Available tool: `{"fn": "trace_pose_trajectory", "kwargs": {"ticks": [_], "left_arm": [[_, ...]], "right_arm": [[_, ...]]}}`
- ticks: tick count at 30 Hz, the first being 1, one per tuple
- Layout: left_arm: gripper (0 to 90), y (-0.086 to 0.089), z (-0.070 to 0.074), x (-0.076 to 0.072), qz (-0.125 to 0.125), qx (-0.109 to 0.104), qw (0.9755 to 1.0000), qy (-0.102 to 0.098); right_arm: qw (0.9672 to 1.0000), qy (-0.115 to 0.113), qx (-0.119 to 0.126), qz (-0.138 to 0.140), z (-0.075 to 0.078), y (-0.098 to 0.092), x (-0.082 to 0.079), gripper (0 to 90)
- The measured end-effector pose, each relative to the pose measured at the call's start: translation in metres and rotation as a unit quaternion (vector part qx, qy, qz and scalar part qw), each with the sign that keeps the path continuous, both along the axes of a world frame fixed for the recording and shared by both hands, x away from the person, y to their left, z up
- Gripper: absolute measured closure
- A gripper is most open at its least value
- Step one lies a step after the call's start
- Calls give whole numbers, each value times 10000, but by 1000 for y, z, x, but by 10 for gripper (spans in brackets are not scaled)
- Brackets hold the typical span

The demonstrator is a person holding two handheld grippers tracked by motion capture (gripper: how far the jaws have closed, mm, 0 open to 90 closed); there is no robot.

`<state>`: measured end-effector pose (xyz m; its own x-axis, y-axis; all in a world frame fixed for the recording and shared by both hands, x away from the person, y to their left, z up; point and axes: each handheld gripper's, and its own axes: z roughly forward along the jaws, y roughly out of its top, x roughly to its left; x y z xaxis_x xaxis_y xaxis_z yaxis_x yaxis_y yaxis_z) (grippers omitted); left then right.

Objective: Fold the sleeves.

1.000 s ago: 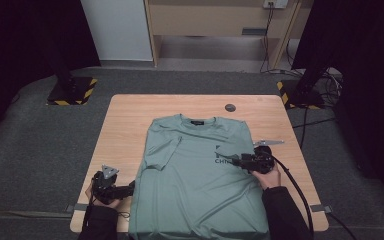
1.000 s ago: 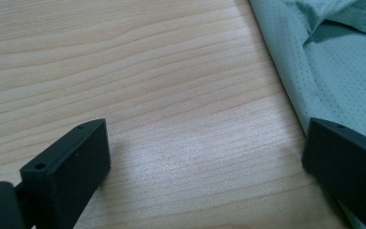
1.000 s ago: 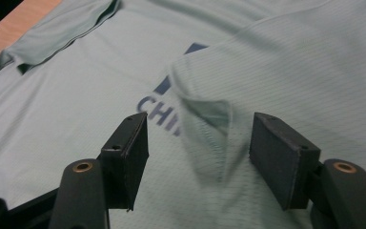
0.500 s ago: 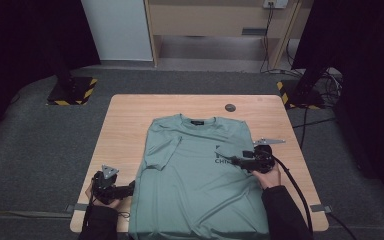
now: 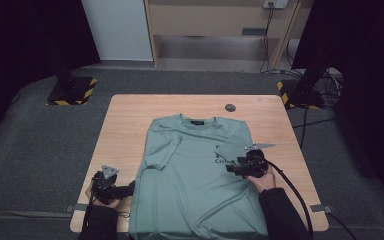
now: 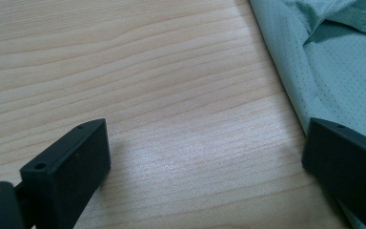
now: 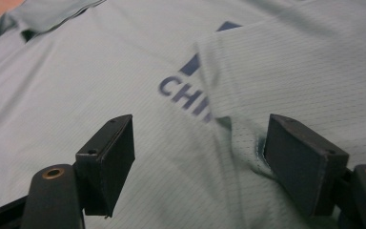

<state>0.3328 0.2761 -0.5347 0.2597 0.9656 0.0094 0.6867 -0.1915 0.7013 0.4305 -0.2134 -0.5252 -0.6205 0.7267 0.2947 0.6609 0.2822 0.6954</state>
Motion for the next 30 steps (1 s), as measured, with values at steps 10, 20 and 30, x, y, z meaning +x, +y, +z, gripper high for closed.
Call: {"fn": "trace_pose_trajectory", "kwargs": {"ticks": [10,20,30], "left_arm": [[12,0,0,0,1,0,10000,-2],[12,0,0,0,-1,0,10000,-2],[12,0,0,0,2,-1,10000,-1]], "right_arm": [[9980,-319,378,-382,19,-12,6,245],[9939,-104,237,-1075,-1,-26,41,252],[9904,-266,39,-1359,-8,-26,53,243]]}}
